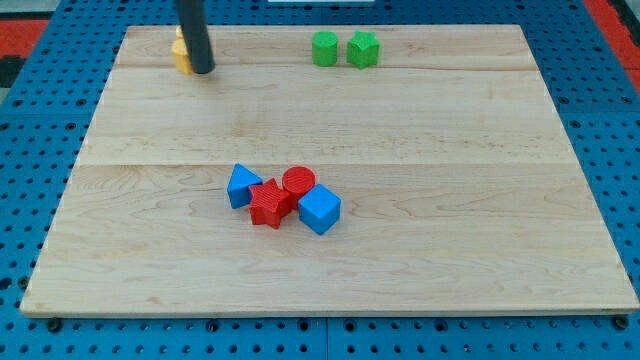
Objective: Separate the yellow hexagon and yellow heart
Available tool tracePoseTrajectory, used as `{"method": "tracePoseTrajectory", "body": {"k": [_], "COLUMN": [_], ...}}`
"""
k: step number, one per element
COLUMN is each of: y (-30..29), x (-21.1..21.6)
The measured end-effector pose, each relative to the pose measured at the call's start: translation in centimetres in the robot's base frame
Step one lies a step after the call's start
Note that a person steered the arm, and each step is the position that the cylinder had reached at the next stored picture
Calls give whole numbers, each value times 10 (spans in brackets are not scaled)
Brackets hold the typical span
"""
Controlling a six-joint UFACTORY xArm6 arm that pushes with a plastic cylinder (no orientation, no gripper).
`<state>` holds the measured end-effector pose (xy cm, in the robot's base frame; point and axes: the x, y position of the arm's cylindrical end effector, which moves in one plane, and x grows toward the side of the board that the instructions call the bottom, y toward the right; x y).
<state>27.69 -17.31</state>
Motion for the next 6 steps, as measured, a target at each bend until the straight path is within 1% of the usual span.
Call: {"method": "tracePoseTrajectory", "body": {"k": [1, 2, 3, 4, 5, 6], "y": [-40, -103, -128, -74, -18, -1], "x": [3, -4, -17, -40, -46, -37]}}
